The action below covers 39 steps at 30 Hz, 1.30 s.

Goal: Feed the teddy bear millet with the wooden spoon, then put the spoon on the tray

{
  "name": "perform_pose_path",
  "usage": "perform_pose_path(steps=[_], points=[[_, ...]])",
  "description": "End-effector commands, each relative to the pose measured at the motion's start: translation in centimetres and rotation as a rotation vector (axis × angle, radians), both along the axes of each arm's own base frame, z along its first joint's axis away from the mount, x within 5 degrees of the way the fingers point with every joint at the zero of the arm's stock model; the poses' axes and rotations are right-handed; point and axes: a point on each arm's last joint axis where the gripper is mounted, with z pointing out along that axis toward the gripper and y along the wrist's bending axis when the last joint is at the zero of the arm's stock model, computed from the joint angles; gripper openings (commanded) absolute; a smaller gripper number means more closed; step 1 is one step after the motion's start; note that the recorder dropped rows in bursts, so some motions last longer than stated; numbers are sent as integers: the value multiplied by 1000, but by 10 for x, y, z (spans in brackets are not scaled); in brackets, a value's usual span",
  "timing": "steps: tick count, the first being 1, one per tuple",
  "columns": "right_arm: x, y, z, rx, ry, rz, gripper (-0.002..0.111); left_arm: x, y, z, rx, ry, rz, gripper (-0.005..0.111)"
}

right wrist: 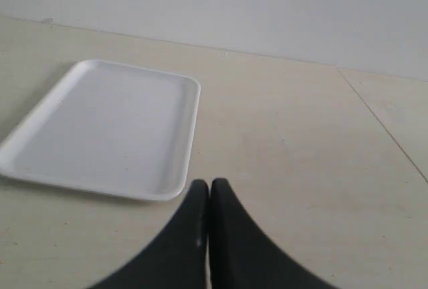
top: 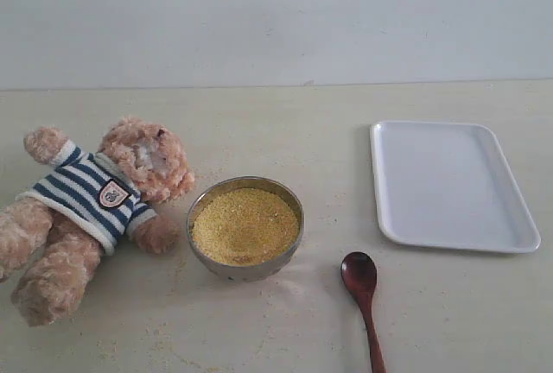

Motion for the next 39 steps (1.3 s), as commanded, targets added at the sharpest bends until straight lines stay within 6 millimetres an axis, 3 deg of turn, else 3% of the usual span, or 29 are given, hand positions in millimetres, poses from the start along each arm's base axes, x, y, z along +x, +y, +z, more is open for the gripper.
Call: perform_pose_path(steps=[1, 21, 23, 25, 26, 28, 31, 34, 37, 39], points=[[0, 0, 1, 0, -16, 0, 0, 0, 0, -1, 2, -6, 3, 5], [0, 0, 1, 0, -16, 0, 0, 0, 0, 0, 1, -13, 3, 5], [0, 0, 1, 0, -16, 0, 0, 1, -2, 6, -180, -61, 10, 5], [0, 0, 1, 0, -16, 0, 0, 1, -5, 14, -694, -88, 30, 5], [0, 0, 1, 0, -16, 0, 0, 1, -5, 17, -852, -94, 36, 5], [0, 0, 1, 0, -16, 0, 0, 1, -2, 22, -914, -155, 45, 5], [0, 0, 1, 0, -16, 0, 0, 1, 3, 29, -866, -260, 58, 5], [0, 0, 1, 0, -16, 0, 0, -1, 9, 39, -711, -404, 84, 5], [0, 0, 1, 0, -16, 0, 0, -9, 22, 57, -505, -665, 182, 5], [0, 0, 1, 0, -16, 0, 0, -20, 33, 70, -461, -872, 283, 5]])
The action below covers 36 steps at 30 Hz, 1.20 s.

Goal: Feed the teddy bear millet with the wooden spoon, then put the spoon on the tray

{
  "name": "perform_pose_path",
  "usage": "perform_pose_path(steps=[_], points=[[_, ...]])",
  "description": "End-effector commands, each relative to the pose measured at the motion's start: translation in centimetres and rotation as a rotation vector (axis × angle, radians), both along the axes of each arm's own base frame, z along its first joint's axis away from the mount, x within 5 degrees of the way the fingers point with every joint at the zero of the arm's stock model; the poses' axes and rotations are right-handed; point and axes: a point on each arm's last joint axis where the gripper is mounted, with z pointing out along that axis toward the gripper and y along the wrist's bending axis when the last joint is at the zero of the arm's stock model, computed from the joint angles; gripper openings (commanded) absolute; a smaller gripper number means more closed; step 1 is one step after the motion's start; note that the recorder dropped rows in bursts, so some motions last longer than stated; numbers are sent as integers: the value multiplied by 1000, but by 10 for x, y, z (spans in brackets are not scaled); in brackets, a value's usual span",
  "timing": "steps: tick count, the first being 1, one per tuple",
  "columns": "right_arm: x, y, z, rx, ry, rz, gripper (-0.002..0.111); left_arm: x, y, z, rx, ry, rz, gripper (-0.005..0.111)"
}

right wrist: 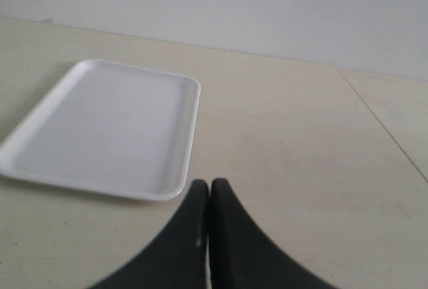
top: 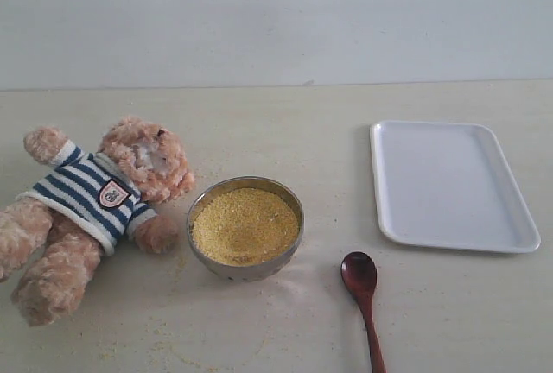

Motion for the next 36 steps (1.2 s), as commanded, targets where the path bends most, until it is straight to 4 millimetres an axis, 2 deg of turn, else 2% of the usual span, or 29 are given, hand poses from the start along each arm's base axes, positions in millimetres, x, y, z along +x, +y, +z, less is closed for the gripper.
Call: perform_pose_path(steps=[1, 3, 4, 6, 9, 11, 13, 15, 18, 20, 24, 26, 28, 30, 33, 35, 36], points=[[0, 0, 1, 0, -16, 0, 0, -24, 25, 28, 40, -359, 362, 5], [0, 0, 1, 0, -16, 0, 0, -36, 36, 45, -21, -442, 485, 5], [0, 0, 1, 0, -16, 0, 0, -36, 38, 54, -13, -411, 523, 5], [0, 0, 1, 0, -16, 0, 0, -23, 33, 74, 155, -277, 530, 5], [0, 0, 1, 0, -16, 0, 0, 24, 12, 108, 546, 15, 385, 5], [0, 0, 1, 0, -16, 0, 0, 73, -6, 118, 739, 227, 182, 5], [0, 0, 1, 0, -16, 0, 0, 121, -20, 117, 779, 379, 0, 5], [0, 0, 1, 0, -16, 0, 0, 162, -30, 114, 706, 477, -165, 5], [0, 0, 1, 0, -16, 0, 0, 206, -36, 98, 582, 632, -372, 5], [0, 0, 1, 0, -16, 0, 0, 225, -34, 85, 556, 769, -510, 5], [0, 0, 1, 0, -16, 0, 0, 246, -7, 54, 626, 1195, -610, 5], [0, 0, 1, 0, -16, 0, 0, 250, 12, 45, 668, 1399, -588, 5], [0, 0, 1, 0, -16, 0, 0, 255, 27, 39, 624, 1513, -518, 5], [0, 0, 1, 0, -16, 0, 0, 260, 34, 35, 585, 1532, -482, 5], [0, 0, 1, 0, -16, 0, 0, 269, 32, 29, 607, 1487, -515, 8], [0, 0, 1, 0, -16, 0, 0, 275, 28, 24, 668, 1424, -591, 20], [0, 0, 1, 0, -16, 0, 0, 278, 27, 21, 689, 1399, -623, 30]])
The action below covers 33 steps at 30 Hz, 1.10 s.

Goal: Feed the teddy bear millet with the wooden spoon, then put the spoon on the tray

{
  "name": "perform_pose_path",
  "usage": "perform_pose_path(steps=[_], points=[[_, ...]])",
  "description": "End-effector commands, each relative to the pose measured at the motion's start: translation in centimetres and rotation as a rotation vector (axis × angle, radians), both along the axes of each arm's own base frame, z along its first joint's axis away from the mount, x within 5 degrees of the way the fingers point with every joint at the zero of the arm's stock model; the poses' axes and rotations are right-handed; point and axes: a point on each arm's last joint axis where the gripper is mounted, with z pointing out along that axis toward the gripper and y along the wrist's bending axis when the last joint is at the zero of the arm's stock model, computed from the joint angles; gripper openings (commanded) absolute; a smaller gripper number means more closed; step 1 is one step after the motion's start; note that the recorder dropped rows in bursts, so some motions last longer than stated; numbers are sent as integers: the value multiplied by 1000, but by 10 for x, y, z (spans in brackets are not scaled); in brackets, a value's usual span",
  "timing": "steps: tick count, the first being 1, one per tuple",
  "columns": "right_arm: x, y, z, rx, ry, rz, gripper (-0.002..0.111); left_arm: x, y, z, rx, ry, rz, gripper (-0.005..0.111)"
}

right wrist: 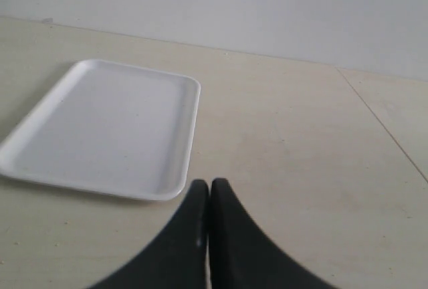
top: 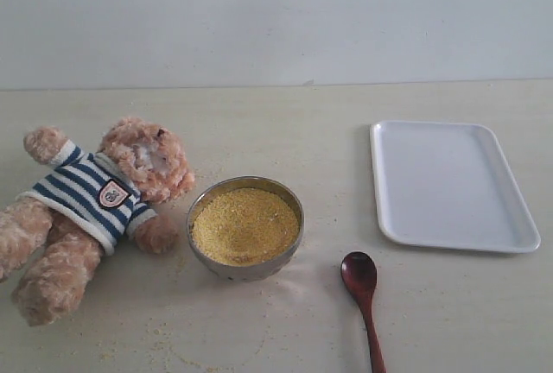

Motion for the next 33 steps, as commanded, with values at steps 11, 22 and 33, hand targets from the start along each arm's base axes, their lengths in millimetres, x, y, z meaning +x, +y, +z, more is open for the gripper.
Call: perform_pose_path(steps=[11, 22, 33], points=[[0, 0, 1, 0, -16, 0, 0, 39, -12, -49, -175, -59, -106, 109], [0, 0, 1, 0, -16, 0, 0, 47, -19, -86, -282, 17, -162, 109], [0, 0, 1, 0, -16, 0, 0, 52, -36, -138, -530, 110, -259, 100]])
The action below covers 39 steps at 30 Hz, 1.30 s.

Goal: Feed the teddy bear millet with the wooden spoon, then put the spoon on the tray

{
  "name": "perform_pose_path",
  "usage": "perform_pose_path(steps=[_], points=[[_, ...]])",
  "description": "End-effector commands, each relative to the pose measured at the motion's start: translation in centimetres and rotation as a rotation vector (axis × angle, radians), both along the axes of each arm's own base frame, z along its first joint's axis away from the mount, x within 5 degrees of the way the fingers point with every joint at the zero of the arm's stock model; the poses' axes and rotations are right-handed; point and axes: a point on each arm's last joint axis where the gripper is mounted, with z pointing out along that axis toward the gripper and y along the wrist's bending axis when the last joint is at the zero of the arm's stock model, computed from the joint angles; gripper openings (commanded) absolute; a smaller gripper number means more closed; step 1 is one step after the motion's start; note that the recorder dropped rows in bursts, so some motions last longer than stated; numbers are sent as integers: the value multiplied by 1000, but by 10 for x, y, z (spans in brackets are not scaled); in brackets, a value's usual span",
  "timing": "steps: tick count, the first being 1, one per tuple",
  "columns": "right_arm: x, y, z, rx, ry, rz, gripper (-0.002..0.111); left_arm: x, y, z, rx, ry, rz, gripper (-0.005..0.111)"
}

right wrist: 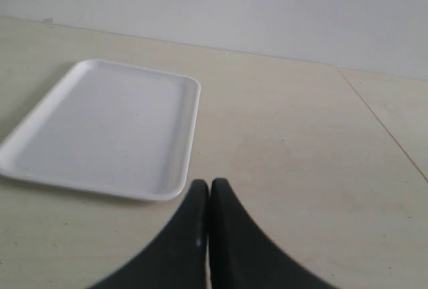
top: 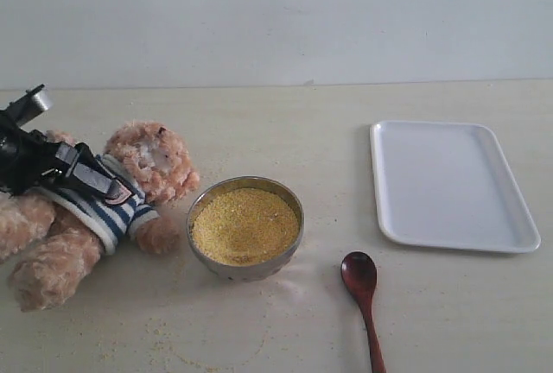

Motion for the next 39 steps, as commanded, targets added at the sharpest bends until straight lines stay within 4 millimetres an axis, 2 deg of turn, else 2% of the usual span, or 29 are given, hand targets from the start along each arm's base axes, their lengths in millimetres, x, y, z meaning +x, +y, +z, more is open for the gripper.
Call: perform_pose_path(steps=[1, 4, 6, 10, 13, 17, 19, 22, 24, 27, 29, 34, 37, 39], points=[[0, 0, 1, 0, -16, 0, 0, 1, -3, -9, -39, 21, -11, 93], [0, 0, 1, 0, -16, 0, 0, 0, -3, -10, -30, 26, -23, 50], [0, 0, 1, 0, -16, 0, 0, -1, -3, -10, -38, 35, -25, 8], [0, 0, 1, 0, -16, 0, 0, 0, -3, -6, -56, 93, 58, 5], [0, 0, 1, 0, -16, 0, 0, -3, 0, 9, -80, 115, 107, 5], [0, 0, 1, 0, -16, 0, 0, -6, 8, 52, -108, 12, 179, 5], [0, 0, 1, 0, -16, 0, 0, -10, 14, 86, -146, -84, 233, 5], [0, 0, 1, 0, -16, 0, 0, -24, 15, 130, -172, -202, 256, 5], [0, 0, 1, 0, -16, 0, 0, -38, 12, 145, -156, -240, 228, 5], [0, 0, 1, 0, -16, 0, 0, -58, 7, 145, -137, -240, 205, 5], [0, 0, 1, 0, -16, 0, 0, -68, 3, 137, -169, -229, 253, 5], [0, 0, 1, 0, -16, 0, 0, -96, -8, 112, -267, -343, 327, 5], [0, 0, 1, 0, -16, 0, 0, -119, -13, 91, -312, -406, 435, 5], [0, 0, 1, 0, -16, 0, 0, -134, -18, 82, -310, -457, 414, 5]])
